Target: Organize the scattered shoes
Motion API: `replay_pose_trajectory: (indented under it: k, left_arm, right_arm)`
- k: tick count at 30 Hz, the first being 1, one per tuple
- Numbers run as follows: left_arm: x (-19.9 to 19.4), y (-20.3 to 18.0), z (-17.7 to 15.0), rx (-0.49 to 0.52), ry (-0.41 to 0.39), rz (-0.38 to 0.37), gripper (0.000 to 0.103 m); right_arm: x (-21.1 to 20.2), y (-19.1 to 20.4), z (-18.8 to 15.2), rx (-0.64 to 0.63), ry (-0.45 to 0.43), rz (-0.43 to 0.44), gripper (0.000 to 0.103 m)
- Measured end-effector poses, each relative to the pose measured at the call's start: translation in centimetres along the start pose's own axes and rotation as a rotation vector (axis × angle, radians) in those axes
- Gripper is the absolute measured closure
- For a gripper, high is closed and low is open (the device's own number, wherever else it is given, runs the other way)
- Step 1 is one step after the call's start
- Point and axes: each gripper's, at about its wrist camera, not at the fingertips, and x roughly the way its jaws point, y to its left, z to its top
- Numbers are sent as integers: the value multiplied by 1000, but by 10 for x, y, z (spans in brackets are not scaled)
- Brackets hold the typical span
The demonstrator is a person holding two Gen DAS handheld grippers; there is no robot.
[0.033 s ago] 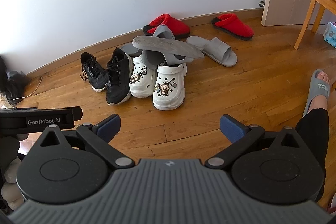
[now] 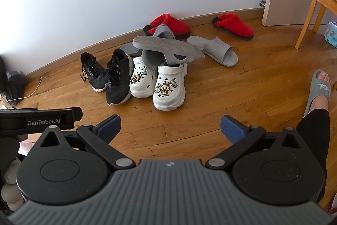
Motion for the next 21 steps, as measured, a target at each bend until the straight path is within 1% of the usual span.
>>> replay_pose_trajectory:
  k: [5, 9, 21]
  left_arm:
    - [1, -8, -2, 10, -13, 15, 1]
    - [2, -9, 8, 3, 17, -3, 1]
    - [1, -5, 0, 0, 13, -13, 1]
  right_arm:
    - [0, -4, 6, 4, 6, -4, 1]
    - [2, -2, 4, 8, 8, -8, 1]
    - [2, 4, 2, 7, 9, -12, 1]
